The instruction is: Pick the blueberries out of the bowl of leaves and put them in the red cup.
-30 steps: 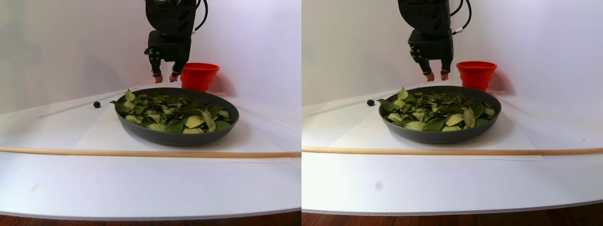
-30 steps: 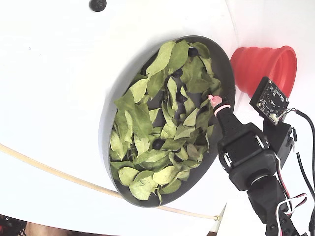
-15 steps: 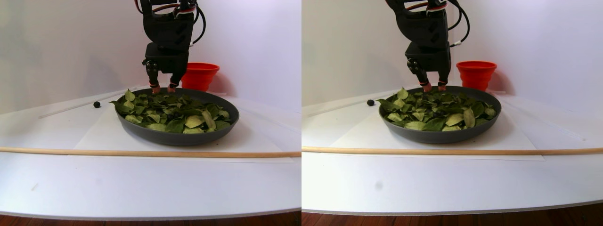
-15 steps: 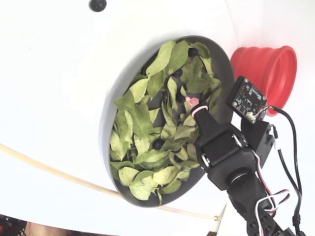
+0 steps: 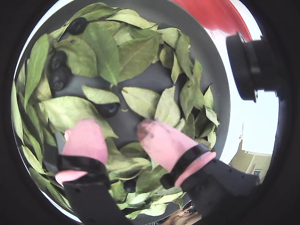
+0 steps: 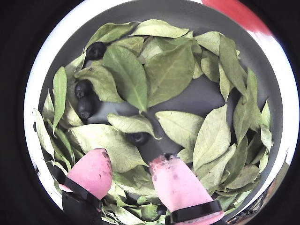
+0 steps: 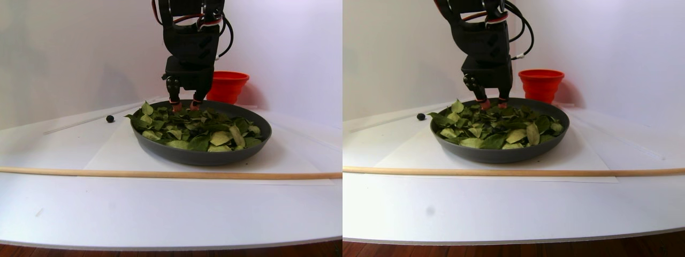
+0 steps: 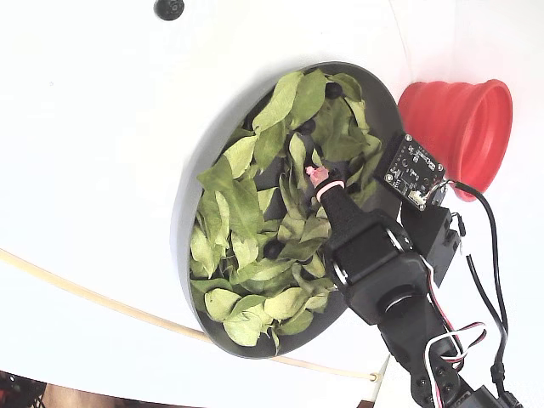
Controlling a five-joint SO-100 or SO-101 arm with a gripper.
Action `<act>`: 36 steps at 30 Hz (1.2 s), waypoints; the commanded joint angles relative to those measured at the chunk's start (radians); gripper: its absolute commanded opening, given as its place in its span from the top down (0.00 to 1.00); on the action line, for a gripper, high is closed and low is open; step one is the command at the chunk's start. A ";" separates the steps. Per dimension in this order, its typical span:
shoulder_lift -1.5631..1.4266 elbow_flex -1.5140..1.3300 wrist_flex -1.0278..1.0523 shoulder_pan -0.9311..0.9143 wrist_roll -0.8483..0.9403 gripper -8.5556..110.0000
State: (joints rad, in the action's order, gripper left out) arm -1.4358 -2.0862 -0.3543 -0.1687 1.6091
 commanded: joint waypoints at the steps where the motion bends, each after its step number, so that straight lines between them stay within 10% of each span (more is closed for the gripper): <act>1: -0.009 0.054 -0.020 -0.003 -0.020 0.79; 36: 0.143 0.181 -0.066 -0.008 -0.075 0.79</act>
State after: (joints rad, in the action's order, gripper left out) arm -1.2701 -1.9482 -0.3973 -0.1687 1.5401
